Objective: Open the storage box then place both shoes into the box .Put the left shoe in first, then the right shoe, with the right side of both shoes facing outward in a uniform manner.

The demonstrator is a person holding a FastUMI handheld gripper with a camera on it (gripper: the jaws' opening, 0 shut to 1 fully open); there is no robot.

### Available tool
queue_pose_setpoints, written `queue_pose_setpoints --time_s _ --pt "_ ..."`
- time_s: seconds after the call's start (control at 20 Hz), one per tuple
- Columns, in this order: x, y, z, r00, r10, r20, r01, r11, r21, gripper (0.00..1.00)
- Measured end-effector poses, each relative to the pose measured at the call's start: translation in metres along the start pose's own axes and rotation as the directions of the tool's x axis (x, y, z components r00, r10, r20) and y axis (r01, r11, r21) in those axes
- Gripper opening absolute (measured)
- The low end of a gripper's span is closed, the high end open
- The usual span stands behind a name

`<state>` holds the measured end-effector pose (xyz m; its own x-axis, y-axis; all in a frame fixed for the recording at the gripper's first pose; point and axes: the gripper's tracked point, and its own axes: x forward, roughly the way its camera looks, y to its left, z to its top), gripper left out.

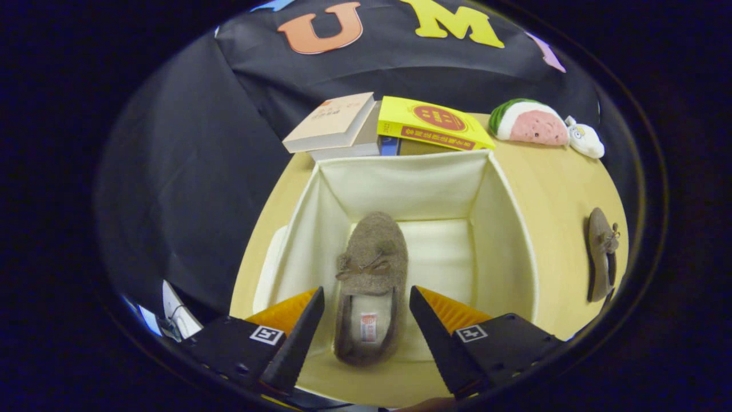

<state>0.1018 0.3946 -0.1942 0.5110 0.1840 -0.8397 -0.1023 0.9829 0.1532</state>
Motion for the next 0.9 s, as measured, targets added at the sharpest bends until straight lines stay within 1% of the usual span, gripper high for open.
queue_pose_setpoints --time_s 0.05,0.1,0.2,0.3,0.4,0.45,0.55,0.7,0.8,0.9 --pt "-0.014 -0.003 0.002 1.000 0.014 0.019 -0.014 1.000 -0.009 0.94" --pt "-0.028 -0.005 0.005 0.999 0.024 0.045 -0.024 1.000 -0.010 0.97" --pt "-0.060 -0.024 0.010 0.995 -0.008 0.095 0.011 1.000 -0.028 0.97" --pt "-0.091 -0.042 0.013 0.988 -0.017 0.156 0.021 0.999 -0.024 0.96" --pt "-0.122 -0.081 0.015 0.977 -0.074 0.202 0.077 0.997 -0.006 0.96" --pt "-0.133 -0.094 0.017 0.972 -0.082 0.221 0.084 0.996 0.004 0.96" --pt "-0.150 -0.125 0.017 0.964 -0.101 0.245 0.099 0.995 0.021 0.96" --pt "-0.164 -0.179 0.014 0.955 -0.164 0.246 0.156 0.986 0.051 0.96" --pt "-0.164 -0.217 0.012 0.951 -0.207 0.229 0.197 0.978 0.067 0.96" --pt "-0.162 -0.250 0.002 0.956 -0.229 0.185 0.220 0.973 0.070 0.96"
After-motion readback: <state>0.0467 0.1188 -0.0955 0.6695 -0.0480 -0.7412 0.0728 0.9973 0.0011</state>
